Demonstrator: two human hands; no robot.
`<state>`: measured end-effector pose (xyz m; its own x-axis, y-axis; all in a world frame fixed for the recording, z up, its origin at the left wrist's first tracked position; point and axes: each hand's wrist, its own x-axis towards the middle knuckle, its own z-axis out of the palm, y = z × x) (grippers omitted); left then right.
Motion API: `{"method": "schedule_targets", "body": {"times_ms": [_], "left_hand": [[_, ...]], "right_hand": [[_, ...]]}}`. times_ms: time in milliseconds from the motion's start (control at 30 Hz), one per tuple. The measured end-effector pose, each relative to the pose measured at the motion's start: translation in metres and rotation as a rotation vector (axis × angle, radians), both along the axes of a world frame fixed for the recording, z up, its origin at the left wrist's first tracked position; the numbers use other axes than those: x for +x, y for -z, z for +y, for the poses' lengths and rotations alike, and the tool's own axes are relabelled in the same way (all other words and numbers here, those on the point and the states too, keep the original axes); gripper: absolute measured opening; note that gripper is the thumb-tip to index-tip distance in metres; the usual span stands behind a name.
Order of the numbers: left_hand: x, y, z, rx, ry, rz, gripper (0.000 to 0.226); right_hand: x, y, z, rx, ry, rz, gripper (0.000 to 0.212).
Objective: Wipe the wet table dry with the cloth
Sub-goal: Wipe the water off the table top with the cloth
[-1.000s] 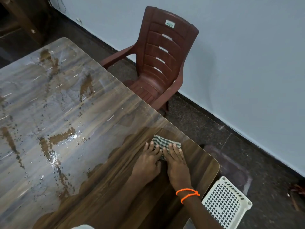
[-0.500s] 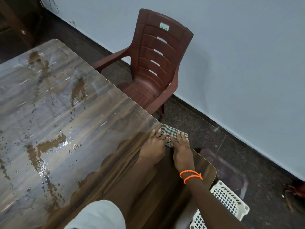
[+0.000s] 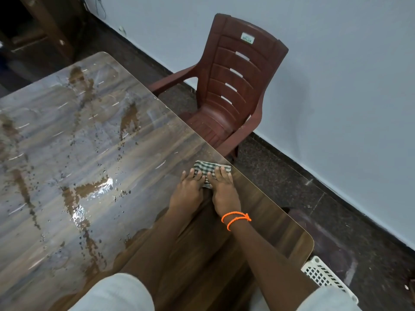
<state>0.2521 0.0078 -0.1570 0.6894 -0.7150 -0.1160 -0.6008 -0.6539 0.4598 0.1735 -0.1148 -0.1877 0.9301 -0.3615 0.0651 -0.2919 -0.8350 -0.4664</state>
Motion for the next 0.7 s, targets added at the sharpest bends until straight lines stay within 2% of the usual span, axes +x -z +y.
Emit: {"method": "schedule_targets", "body": {"times_ms": [233,400,533,700], "left_hand": [[-0.041,-0.002,0.065,-0.048,-0.088,-0.016,0.052],[-0.088,-0.016,0.076,-0.009,-0.023,-0.013,0.059],[-0.090,-0.023,0.041,0.022,0.044,-0.015,0.062],[-0.053,-0.022,-0.008,0.020,0.050,-0.042,0.052]], "right_hand": [[-0.034,0.007,0.045,0.029,-0.185,-0.074,0.057],[-0.075,0.008,0.035,-0.009,-0.319,-0.078,0.067],[-0.088,0.006,0.005,0.009,-0.213,-0.062,0.068],[-0.058,-0.004,-0.024,0.012,-0.023,-0.031,0.055]]}}
